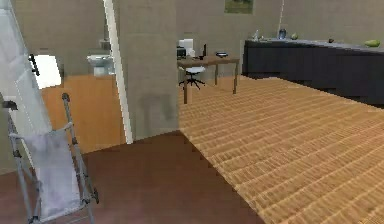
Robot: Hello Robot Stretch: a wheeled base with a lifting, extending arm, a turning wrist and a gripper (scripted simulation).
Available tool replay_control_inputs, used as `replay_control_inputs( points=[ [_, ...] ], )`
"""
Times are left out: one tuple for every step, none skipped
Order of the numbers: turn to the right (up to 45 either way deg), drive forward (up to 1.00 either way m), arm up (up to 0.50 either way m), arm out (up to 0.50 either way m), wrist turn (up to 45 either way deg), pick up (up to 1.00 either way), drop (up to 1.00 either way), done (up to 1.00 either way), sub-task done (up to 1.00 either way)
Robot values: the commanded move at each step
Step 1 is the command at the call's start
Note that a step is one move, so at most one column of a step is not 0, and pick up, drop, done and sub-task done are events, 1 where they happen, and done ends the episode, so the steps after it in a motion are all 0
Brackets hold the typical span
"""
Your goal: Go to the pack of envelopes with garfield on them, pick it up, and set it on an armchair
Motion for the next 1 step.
replay_control_inputs(
  points=[
    [0.0,0.80,0.00,0.00,0.0,0.00,0.00,0.00,0.00]
  ],
)
